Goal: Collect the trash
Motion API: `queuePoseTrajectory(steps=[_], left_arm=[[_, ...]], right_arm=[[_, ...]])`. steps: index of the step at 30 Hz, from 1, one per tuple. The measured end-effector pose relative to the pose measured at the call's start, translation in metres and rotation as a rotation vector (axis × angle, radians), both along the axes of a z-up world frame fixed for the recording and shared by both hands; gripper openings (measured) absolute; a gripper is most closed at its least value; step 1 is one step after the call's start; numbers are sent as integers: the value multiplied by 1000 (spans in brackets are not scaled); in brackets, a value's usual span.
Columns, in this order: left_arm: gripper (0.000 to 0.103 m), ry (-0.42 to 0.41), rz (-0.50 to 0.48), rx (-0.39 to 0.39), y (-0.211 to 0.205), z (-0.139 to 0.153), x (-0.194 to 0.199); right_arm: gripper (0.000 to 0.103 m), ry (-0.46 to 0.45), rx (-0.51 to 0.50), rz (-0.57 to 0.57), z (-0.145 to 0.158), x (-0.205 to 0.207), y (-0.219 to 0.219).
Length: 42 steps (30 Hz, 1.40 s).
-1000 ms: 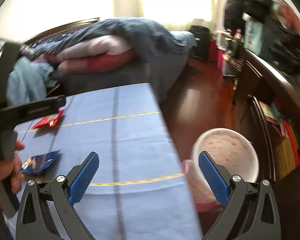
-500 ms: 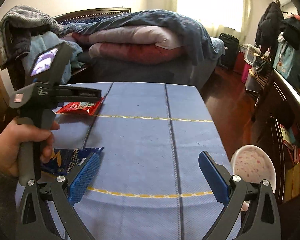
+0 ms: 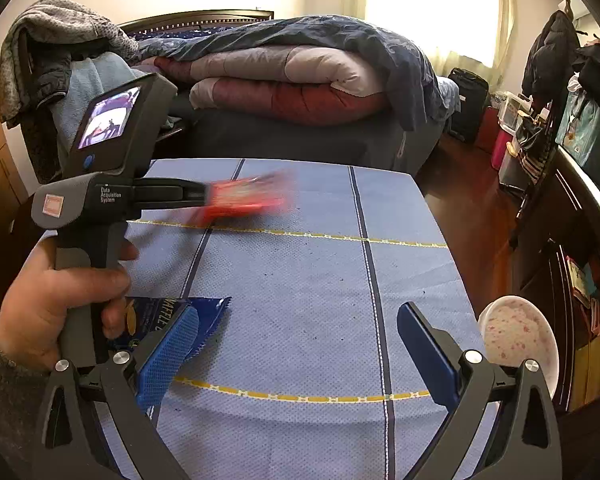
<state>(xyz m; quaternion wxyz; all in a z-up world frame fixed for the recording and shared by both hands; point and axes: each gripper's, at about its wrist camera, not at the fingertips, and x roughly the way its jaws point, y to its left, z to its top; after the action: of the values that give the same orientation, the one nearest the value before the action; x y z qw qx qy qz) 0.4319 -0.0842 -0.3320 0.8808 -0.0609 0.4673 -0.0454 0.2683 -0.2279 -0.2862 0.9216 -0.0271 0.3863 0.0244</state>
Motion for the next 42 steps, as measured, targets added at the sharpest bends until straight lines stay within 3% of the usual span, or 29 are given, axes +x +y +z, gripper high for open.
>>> queuePoseTrajectory(steps=[1,8,10,12,13,16,18,22,24,28,37,42], left_arm=[[6,1,-5,-32,3,0,-1],[6,-76,-19,-57,12,23,-17],[19,-79,-41,-64,9,29,-21],[63,-79,-62,-69,6,35,-27],[70,-83,-67,-73,8,36,-29],[75,-113,-98,-55,9,44,-48],[84,-120,-108,-43,13,45,-61],[86,-76,-187,-23,15,36,-91],[97,-50,-227,13,12,27,-109],[98,-17,-248,82,4,11,-141],[99,-137,-356,172,-28,21,-167],[99,-162,-256,156,4,37,-175]], right_arm=[[99,-1,2,0,1,0,-1],[99,0,12,-7,1,-1,-5],[99,2,24,-17,1,-2,-10],[99,2,30,-36,1,-4,-16],[99,5,35,-40,0,-4,-19],[99,24,68,-46,-2,-4,-28],[99,29,82,-54,-2,-5,-32],[99,19,97,-57,1,-10,-35],[99,12,104,-58,3,-13,-36],[99,11,121,-66,4,-19,-41],[99,17,130,-60,5,-32,-42],[99,33,136,-16,2,-30,-30]])
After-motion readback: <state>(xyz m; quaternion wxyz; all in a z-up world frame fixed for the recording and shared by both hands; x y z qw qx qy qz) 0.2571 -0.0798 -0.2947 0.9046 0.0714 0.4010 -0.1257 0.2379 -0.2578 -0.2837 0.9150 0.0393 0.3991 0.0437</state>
